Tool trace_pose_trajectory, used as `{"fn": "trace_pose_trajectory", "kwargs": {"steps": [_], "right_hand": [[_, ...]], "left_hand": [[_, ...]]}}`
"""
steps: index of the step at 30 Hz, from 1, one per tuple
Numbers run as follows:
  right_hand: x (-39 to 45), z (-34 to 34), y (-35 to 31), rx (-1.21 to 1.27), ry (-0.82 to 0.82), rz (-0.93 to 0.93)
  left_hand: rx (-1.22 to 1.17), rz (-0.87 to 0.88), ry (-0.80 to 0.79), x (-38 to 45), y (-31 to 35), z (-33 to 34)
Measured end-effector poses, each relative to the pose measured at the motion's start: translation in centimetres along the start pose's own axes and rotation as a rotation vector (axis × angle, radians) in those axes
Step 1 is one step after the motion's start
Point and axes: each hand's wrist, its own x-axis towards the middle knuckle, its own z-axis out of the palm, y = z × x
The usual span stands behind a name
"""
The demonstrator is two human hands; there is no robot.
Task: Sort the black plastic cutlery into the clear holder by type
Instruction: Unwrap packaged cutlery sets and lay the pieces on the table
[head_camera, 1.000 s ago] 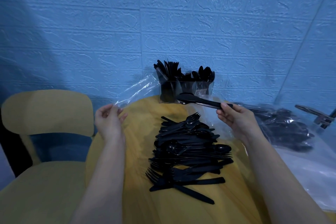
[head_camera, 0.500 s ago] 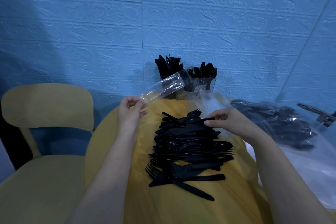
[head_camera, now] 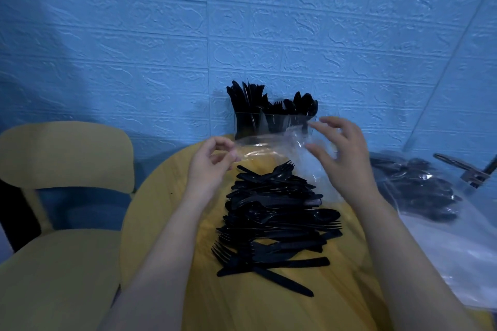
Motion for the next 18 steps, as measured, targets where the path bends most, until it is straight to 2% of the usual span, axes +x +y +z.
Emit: {"fn": "trace_pose_trajectory", "kwargs": {"steps": [2,3,6,8,13,15,18], "right_hand": [[0.0,0.3,-0.3,-0.118,-0.166,-0.084],[-0.1,0.4,-0.4,-0.097,-0.253,-0.037],[-0.1,0.0,-1.0,0.18,-0.448,0.241],[0.1,-0.1,-0.7,0.234,-0.395,0.308],[1.6,-0.1,1.8,0.313,0.019,0.527],[1.9,0.4,2.9,0.208,0.027,0.538],[1.7,1.5,3.8,-0.023,-0.066,0.516]], "left_hand": [[0.059,0.034,-0.09,-0.2,0.1,0.1],[0.069,0.039,-0.124,-0.3,0.1,0.2],[0.038,0.032,-0.176,-0.5,0.3,0.4],[0.014,0.027,-0.144,-0.3,0.0,0.5],[0.041,-0.015,-0.016,0.3,-1.0,-0.1],[0.078,-0.038,-0.02,0.4,-1.3,0.0],[0.158,-0.043,-0.062,0.3,-1.8,0.3]]}}
